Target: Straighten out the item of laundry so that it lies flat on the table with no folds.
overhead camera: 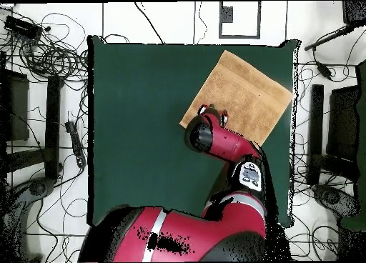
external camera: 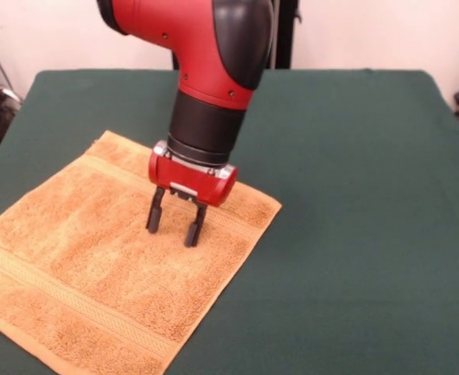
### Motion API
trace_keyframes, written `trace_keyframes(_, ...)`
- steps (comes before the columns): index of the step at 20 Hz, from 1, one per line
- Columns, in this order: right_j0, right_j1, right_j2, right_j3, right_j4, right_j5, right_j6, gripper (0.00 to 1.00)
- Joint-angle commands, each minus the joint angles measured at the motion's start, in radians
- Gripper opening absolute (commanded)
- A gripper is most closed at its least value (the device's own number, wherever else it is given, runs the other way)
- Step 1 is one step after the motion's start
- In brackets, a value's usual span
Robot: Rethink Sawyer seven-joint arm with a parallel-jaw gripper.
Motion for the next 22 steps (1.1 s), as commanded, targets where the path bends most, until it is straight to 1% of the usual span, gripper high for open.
trace_keyframes(1,0.054,0.140,0.225,0.188,0.058,-0.007,0.303,1.00)
trace_keyframes(5,0.061,0.141,0.223,0.195,0.070,-0.012,0.313,1.00)
trace_keyframes(8,0.063,0.138,0.225,0.193,0.052,0.004,0.282,1.00)
trace_keyframes(9,0.078,0.140,0.214,0.190,0.061,0.008,0.284,1.00)
trace_keyframes(11,0.114,0.160,0.186,0.175,0.108,0.015,0.310,1.00)
trace_keyframes(13,0.145,0.176,0.170,0.158,0.135,0.016,0.316,1.00)
trace_keyframes(15,0.167,0.178,0.166,0.154,0.173,0.033,0.331,1.00)
trace_keyframes(19,0.167,0.160,0.193,0.174,0.235,0.037,0.357,1.00)
trace_keyframes(22,0.179,0.143,0.192,0.190,0.274,0.038,0.361,1.00)
